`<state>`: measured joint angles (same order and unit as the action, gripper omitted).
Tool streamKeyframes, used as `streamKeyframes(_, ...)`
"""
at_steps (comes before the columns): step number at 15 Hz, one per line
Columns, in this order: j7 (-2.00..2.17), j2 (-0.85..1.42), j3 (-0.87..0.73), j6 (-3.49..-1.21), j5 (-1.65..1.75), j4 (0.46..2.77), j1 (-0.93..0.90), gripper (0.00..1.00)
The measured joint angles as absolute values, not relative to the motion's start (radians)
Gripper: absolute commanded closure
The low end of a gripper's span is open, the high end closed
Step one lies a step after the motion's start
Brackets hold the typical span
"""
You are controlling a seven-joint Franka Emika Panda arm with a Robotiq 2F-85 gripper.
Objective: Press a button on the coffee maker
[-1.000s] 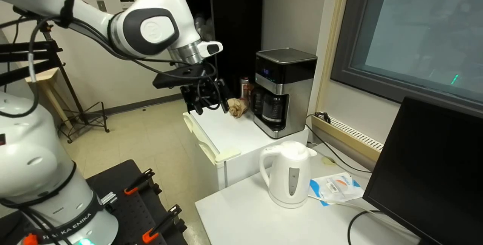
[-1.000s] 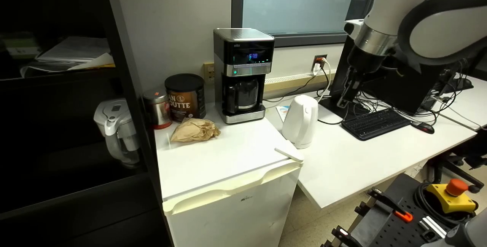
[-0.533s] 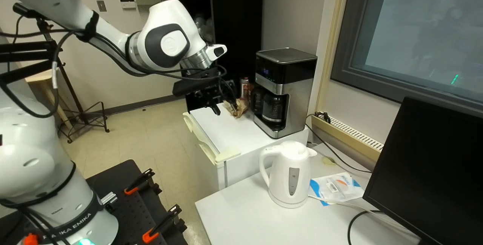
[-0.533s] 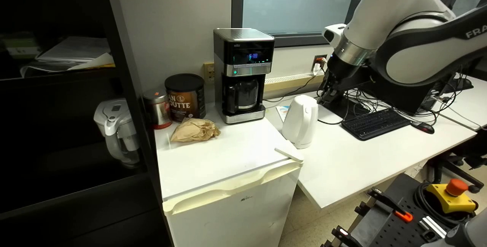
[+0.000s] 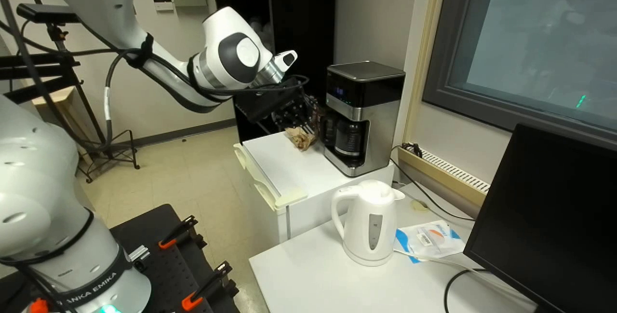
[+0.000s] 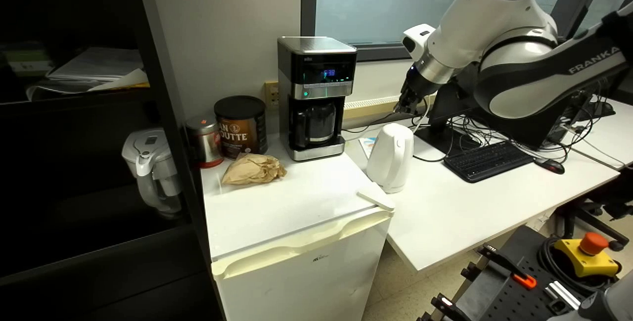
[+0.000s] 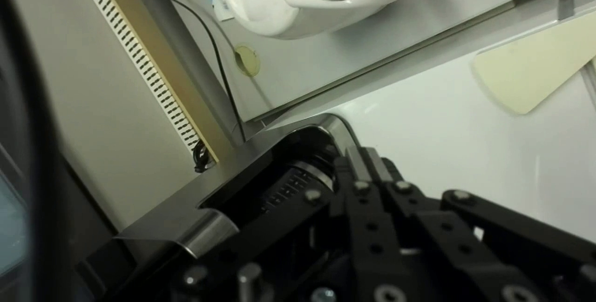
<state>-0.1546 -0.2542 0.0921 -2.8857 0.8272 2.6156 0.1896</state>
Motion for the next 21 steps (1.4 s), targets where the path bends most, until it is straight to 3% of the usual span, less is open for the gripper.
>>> streamKeyframes(7, 0.173, -0.128, 0.173, -2.925, 1.202, 2.451, 0.282, 1.0)
streamKeyframes(21, 0.744, 0.145, 0.208, -2.921, 1.774, 2.147, 0.266, 1.0)
